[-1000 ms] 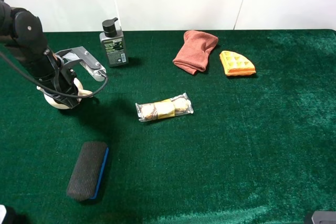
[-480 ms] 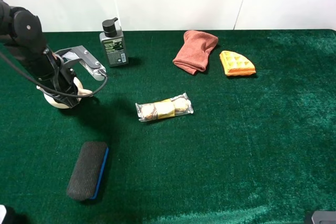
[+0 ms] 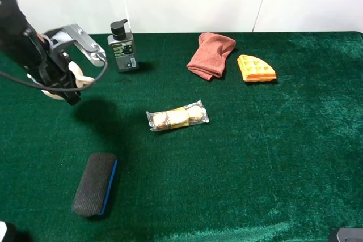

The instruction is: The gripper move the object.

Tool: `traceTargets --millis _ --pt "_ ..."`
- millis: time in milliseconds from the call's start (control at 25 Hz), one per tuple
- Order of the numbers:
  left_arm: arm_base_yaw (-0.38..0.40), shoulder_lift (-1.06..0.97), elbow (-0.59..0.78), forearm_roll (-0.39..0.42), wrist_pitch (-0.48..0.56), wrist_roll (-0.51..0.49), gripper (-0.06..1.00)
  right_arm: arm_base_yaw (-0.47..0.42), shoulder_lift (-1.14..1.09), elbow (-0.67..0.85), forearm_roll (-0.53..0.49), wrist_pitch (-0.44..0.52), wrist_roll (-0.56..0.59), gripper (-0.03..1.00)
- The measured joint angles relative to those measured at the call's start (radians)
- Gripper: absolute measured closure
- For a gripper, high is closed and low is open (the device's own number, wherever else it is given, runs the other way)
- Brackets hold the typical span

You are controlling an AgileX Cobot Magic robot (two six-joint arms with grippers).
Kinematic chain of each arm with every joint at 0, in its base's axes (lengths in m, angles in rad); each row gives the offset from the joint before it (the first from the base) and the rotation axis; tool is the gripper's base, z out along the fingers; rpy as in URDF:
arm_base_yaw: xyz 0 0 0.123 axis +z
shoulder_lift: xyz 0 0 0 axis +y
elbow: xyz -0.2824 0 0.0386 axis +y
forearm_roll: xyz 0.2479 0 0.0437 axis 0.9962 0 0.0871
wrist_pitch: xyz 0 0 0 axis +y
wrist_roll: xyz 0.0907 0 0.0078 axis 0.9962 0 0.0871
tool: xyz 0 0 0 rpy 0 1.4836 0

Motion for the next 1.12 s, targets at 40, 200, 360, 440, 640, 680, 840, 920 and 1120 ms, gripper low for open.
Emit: traceTargets --millis 40,200,360,440,640,680,840,920,1120 --pt "0.0 -0.015 0.0 0.0 0.014 0.0 0.89 0.0 0.0 0.0 0.0 0.0 0.0 0.27" --pt "0.0 -0.082 0.0 -0.02 0.075 0.0 0.89 0.0 0.0 0.0 0.0 0.0 0.0 0.27" --pt "0.0 -0.124 -0.023 -0.077 0.162 0.0 0.89 0.0 0.0 0.0 0.0 0.0 0.0 0.27" --pt "0.0 -0.134 -0.051 -0.115 0.205 0.0 0.89 0.0 0.0 0.0 0.0 0.0 0.0 0.27" --pt "0.0 -0.139 -0.13 -0.228 0.299 0.0 0.89 0.0 0.0 0.0 0.0 0.0 0.0 0.27" --pt "0.0 -0.139 -0.143 -0.241 0.313 0.0 0.89 0.0 0.0 0.0 0.0 0.0 0.0 0.27" --pt "0.0 -0.139 -0.194 -0.28 0.341 -0.016 0.89 0.0 0.0 0.0 0.0 0.0 0.0 0.27" --pt "0.0 -0.139 -0.215 -0.283 0.346 -0.05 0.89 0.0 0.0 0.0 0.0 0.0 0.0 0.27" --pt "-0.011 -0.139 -0.252 -0.282 0.349 -0.122 0.89 0.0 0.0 0.0 0.0 0.0 0.0 0.27"
